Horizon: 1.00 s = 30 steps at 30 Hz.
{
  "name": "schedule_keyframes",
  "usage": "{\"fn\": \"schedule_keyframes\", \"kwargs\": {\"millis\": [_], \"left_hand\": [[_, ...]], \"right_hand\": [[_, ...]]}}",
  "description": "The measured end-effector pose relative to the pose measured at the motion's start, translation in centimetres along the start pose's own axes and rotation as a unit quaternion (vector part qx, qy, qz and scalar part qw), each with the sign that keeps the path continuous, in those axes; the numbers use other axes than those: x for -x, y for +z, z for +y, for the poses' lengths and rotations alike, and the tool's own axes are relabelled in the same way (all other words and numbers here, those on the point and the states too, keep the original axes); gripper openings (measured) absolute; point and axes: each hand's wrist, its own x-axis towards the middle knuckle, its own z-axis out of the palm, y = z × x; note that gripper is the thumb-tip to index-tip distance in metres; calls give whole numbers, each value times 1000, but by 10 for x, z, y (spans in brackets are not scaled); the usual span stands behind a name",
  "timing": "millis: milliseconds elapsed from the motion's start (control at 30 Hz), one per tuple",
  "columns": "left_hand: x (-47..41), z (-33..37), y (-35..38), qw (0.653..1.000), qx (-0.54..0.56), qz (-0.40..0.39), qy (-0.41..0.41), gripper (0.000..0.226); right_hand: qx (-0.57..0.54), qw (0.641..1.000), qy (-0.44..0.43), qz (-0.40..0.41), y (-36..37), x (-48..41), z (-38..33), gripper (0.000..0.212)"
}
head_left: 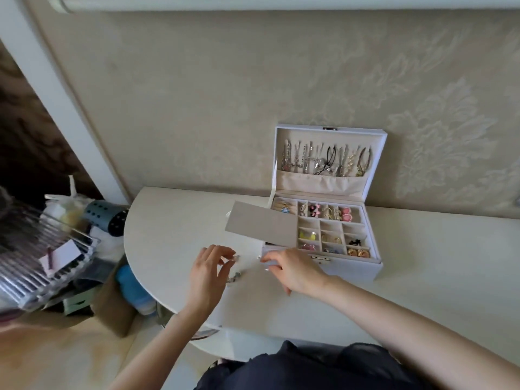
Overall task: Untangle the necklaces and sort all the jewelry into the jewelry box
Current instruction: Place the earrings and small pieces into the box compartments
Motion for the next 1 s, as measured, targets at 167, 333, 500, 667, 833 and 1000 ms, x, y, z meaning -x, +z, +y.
{"fn": "schedule_keyframes", "kwargs": {"millis": [167,333,500,667,833,1000], "left_hand": [[-17,-25,-2,995,-42,-62,-71,25],[-29,-29,10,983,-28,-160,-90,26],[-25,-23,4,978,19,-177,-109,21],[-11,-18,1,980,53,-162,-101,18],[1,-3,9,980,73,-166,-85,19],[6,5,13,983,100,-136,-74,15]], "right_hand": [[122,991,-45,-29,25,-14,-12,43],[270,961,-24,-49,28,-23,-21,57],[292,955,-46,-40,30,-19,-17,40],[239,968,-70,-16,37,-6,1,28],[160,984,-74,34,39,7,14,34],[72,995,-55,51,37,16,24,31]]}}
